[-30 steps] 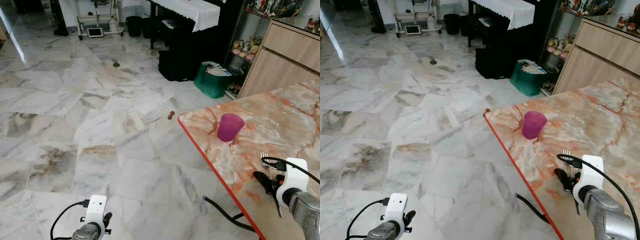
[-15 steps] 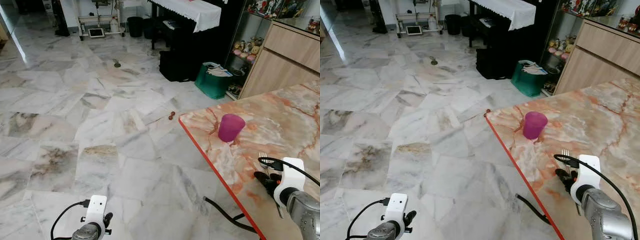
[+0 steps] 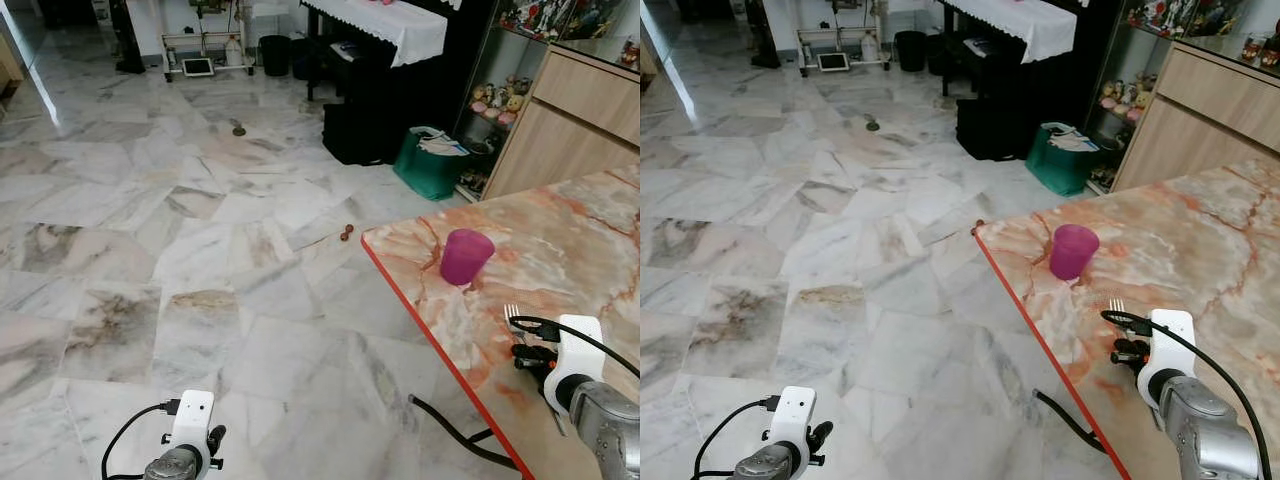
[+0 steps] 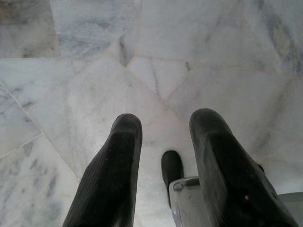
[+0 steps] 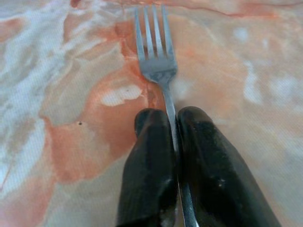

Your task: Setting the table

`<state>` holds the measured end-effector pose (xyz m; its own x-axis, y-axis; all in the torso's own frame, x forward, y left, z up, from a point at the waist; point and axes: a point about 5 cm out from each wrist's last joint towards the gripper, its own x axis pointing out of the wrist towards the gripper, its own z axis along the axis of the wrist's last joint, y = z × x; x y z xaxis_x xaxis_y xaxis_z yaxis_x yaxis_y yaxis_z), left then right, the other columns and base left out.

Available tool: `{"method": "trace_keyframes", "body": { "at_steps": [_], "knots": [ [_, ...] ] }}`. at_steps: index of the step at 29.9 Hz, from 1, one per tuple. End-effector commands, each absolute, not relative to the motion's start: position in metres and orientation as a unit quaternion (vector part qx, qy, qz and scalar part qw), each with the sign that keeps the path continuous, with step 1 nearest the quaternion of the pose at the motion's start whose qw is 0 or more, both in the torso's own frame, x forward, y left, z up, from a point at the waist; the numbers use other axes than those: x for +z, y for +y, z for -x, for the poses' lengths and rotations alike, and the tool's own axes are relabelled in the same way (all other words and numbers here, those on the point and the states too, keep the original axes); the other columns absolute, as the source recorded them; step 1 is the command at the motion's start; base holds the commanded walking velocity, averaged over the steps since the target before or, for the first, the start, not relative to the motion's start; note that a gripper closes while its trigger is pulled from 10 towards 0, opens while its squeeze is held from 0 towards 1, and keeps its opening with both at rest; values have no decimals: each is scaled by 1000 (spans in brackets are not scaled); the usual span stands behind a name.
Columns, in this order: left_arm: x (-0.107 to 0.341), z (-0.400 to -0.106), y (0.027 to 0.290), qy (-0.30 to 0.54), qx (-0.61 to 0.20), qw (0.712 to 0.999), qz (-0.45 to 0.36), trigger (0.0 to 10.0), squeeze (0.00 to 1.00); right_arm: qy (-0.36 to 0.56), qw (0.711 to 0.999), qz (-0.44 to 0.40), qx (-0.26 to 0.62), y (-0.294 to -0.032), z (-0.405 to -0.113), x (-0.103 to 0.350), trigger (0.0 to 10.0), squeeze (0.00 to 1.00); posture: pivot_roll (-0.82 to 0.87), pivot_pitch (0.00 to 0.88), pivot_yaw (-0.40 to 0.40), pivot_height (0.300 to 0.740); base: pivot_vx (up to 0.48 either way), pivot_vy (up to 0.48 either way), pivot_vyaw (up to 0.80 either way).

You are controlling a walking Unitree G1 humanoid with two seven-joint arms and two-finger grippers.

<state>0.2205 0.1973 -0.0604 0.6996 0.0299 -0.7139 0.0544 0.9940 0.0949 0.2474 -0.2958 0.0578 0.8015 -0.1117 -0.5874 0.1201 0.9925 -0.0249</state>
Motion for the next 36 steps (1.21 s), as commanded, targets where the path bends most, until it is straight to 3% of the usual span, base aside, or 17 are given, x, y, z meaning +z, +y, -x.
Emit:
{"method": "trace_keyframes", "body": {
  "at_steps": [1, 11, 18, 19, 26, 32, 36],
  "knots": [
    [-60, -221, 200, 392, -7, 918, -60, 10000, 0, 322, 943, 6, -78, -301, -246, 55, 0, 0, 47, 0, -29, 740, 0, 0, 0],
    [-60, -220, 200, 392, -7, 918, -62, 10000, 0, 309, 947, 41, -74, -297, -251, 57, 0, 0, 46, 0, -32, 740, 0, 0, 0],
    [-61, -220, 199, 391, -6, 918, -62, 10000, 0, 185, 979, 36, -82, -267, -266, 73, 0, 0, 51, 0, -35, 740, 0, 0, 0],
    [-61, -220, 199, 391, -5, 918, -62, 10000, 0, 140, 986, 28, -89, -258, -268, 80, 10000, 0, 51, 0, -35, 740, 0, 0, 0],
    [-61, -219, 199, 389, -5, 919, -63, 10000, 0, 45, 991, 49, -119, -250, -267, 104, 10000, 0, 53, 0, -35, 740, 0, 0, 0],
    [-61, -218, 199, 387, -7, 920, -64, 10000, 0, -88, 969, 117, -200, -256, -262, 144, 10000, 0, 47, 0, -36, 740, 0, 0, 0],
    [-62, -217, 199, 387, -6, 920, -65, 10000, 0, -113, 962, 144, -204, -250, -260, 149, 10000, 0, 52, 0, -37, 740, 0, 0, 0]
  ]
}}
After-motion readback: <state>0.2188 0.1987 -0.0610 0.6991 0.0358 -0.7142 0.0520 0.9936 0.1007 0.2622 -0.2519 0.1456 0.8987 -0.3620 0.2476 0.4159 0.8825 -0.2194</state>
